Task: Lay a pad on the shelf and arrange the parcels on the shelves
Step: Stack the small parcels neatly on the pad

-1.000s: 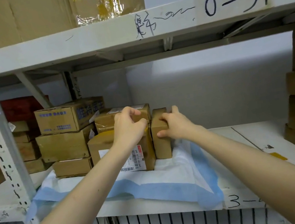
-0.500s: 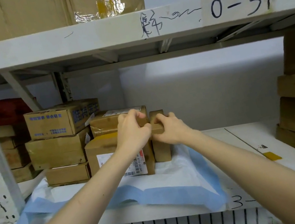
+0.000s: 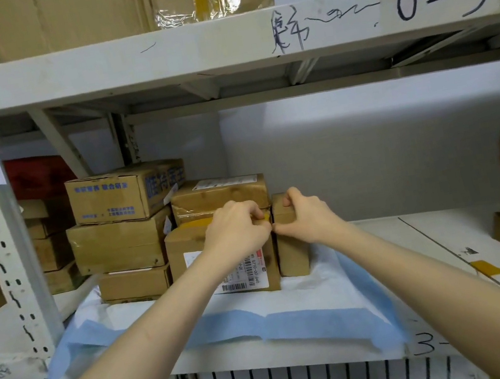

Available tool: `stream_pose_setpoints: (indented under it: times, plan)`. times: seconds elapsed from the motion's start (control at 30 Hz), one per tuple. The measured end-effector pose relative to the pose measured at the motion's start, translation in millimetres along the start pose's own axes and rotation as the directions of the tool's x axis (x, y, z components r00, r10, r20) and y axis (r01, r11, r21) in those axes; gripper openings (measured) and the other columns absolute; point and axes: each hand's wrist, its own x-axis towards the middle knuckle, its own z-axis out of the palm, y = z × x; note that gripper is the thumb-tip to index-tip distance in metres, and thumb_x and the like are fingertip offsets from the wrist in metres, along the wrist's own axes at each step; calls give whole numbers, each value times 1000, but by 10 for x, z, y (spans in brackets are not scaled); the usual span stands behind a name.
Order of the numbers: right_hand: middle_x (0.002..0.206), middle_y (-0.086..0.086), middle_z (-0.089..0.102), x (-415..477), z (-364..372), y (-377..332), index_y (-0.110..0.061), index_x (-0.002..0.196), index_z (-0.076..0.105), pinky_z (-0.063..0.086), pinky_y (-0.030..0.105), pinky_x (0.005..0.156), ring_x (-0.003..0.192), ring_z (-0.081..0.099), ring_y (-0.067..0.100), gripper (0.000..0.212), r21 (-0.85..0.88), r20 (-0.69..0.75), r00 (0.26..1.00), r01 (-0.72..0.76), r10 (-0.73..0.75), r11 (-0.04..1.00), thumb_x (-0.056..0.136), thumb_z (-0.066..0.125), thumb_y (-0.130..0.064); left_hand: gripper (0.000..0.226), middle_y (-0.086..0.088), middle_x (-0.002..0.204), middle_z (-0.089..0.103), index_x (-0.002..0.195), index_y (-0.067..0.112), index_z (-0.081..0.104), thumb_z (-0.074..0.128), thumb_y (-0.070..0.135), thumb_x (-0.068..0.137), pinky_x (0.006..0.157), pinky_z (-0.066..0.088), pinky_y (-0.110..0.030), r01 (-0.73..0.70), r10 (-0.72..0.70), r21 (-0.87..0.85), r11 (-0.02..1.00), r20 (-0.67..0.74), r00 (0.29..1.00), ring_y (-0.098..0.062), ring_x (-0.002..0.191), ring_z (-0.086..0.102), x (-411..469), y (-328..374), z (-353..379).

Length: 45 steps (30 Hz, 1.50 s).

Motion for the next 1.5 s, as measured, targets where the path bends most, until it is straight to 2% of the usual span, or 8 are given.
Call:
stream_pose_setpoints:
  times: [0.27,0.47,0.57,0.73,0.9,1.03,1.13,1.5]
  plan:
    - [128,-1,53,-105,-217,93,-18,128,46,43,26,86,108,52,15,57,140,177,982,45,-70,989,81,76,-28,19,2,117,57,103,25,64,61,26,84,90,50,-38,-55,55,7,998,-73,996,-20,109,53,43,135,-2]
    - [107,5,65,-259,-472,296,-10,109,63,46,22,76,78,61,15,29,255,-262,962,-11,81,967,81,69,-8,22,-2,107,64,100,22,65,62,28,79,80,46,-29,-187,182,-51,981,-79,980,-21,101,58,219,512,112]
    - [80,6,70,-378,-684,450,-21,81,64,50,26,72,70,65,19,13,270,-432,895,8,113,963,82,69,-9,29,-3,115,64,108,20,64,62,25,80,87,46,-30,-219,215,-114,969,-43,976,-21,110,57,307,747,222]
    - [61,2,65,-721,-1122,623,-18,63,61,52,40,66,62,63,19,36,157,-640,763,17,89,988,95,53,-33,36,-4,123,62,117,16,62,62,22,82,93,43,-29,-231,245,-242,942,26,969,-21,116,55,431,1188,418]
    - [85,-1,58,-1004,-1513,817,-13,95,57,49,36,64,76,56,13,12,-5,-814,580,65,-42,998,96,54,-25,32,-4,117,63,114,17,64,64,20,82,89,42,-25,-189,229,-355,916,74,971,-21,110,57,438,1643,596]
    - [112,6,51,-1090,-1878,1165,-8,117,50,40,14,78,101,50,13,36,-17,-908,419,19,-23,1000,87,65,-22,28,-7,110,64,108,15,65,66,17,80,89,48,-33,-154,224,-471,869,95,970,-25,105,61,473,2086,734]
    - [128,10,43,-1176,-2284,1540,-6,128,42,39,23,92,117,44,20,57,36,-934,354,-33,46,999,81,68,-25,27,-5,103,62,107,16,64,67,18,80,85,49,-32,-143,219,-514,846,90,972,-25,102,61,473,2503,879]
    - [151,16,24,-1194,-3284,2266,-12,150,13,27,46,113,138,25,35,117,56,-804,567,-224,177,973,63,77,-57,44,-3,126,53,131,16,50,61,19,89,88,47,-30,-43,187,-554,831,207,960,-19,113,52,190,3641,1324]
